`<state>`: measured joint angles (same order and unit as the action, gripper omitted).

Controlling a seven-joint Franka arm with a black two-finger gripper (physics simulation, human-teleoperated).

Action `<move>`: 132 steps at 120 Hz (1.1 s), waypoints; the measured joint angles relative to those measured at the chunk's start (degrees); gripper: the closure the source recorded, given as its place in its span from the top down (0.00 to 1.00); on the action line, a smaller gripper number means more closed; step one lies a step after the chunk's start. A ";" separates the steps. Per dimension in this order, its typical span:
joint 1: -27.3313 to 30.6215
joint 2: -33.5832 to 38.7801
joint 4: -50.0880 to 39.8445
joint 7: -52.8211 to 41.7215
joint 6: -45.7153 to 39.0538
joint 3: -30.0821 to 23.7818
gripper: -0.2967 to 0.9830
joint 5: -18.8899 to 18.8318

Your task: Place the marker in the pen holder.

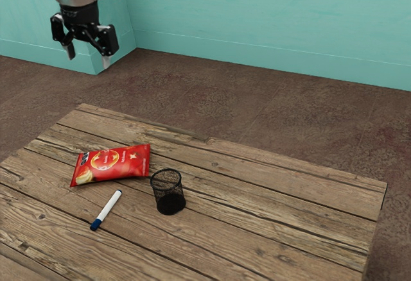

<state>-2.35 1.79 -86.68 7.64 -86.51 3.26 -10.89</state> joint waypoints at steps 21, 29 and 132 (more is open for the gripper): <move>1.36 2.50 -3.24 1.69 0.05 -1.29 0.77 0.35; 1.37 2.94 -8.69 2.13 -0.14 -1.50 0.77 0.42; 9.99 -20.24 -31.12 -3.47 -31.98 -0.18 0.77 8.44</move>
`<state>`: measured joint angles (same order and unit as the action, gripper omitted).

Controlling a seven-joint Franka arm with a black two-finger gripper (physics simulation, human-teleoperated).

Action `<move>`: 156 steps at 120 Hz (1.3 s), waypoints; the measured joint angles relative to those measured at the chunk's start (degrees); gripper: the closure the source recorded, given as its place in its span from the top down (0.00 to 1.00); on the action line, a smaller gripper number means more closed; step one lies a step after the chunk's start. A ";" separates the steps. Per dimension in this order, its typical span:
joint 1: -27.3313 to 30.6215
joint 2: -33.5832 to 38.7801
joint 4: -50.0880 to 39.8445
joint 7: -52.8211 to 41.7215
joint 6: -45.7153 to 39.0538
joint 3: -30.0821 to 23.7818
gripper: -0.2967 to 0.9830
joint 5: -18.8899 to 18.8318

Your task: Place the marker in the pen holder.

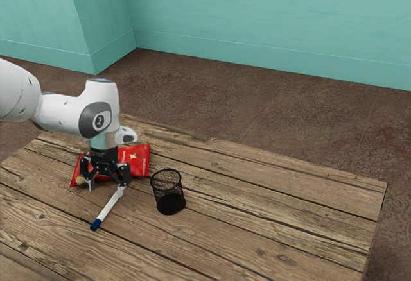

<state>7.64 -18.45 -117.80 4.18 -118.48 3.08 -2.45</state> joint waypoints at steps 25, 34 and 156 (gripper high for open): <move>-0.26 0.50 -2.16 -2.76 -1.03 0.33 0.77 1.81; -0.38 0.37 -2.32 -3.54 -1.30 0.34 0.77 2.14; -1.84 0.70 -1.97 -7.70 -0.74 0.35 0.18 1.74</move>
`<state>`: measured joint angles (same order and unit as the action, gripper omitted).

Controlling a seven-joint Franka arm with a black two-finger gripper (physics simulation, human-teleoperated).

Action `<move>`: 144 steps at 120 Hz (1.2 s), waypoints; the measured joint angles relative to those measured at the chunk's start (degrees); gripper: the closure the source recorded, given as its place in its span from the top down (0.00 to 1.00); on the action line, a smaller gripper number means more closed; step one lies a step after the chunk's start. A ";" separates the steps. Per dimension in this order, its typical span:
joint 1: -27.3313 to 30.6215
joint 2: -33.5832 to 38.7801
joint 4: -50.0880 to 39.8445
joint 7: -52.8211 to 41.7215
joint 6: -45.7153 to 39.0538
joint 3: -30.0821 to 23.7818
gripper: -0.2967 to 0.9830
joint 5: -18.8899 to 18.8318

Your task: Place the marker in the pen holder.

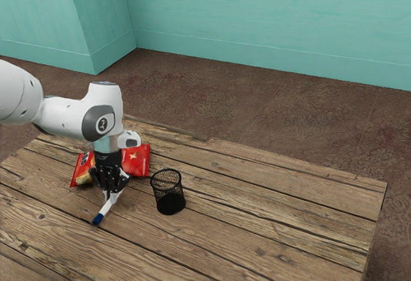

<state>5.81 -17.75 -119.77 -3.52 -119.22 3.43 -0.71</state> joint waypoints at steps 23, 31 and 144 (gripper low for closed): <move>-3.80 10.50 -2.11 0.44 -5.19 -1.85 0.15 -4.81; -4.57 13.22 -3.49 0.59 -10.57 -4.11 0.15 -6.57; -5.50 22.83 -18.25 4.61 -43.17 -10.97 0.15 -11.37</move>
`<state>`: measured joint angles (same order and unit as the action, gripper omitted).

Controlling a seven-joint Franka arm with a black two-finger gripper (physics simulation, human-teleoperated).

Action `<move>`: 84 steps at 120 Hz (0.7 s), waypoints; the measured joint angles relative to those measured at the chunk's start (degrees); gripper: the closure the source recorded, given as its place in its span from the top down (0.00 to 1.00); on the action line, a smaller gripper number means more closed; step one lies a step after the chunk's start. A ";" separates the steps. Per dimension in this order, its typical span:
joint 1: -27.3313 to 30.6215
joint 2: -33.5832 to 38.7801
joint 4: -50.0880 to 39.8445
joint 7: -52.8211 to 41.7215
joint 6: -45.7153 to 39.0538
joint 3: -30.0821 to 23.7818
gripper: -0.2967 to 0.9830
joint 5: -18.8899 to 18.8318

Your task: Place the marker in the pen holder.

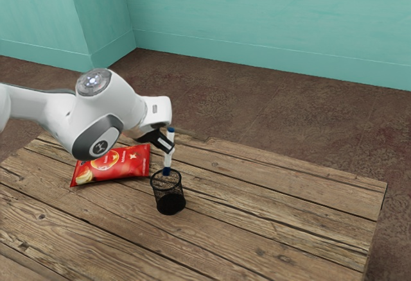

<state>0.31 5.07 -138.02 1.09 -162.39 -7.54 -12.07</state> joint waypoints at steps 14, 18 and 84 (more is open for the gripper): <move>0.06 0.01 -0.03 0.40 0.32 -0.16 0.28 0.11; 0.01 0.00 -0.01 0.45 0.51 -0.21 0.34 0.17; 0.67 -1.85 51.17 3.16 54.73 6.67 0.74 5.83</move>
<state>0.98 3.22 -86.84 4.24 -107.66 -0.87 -6.24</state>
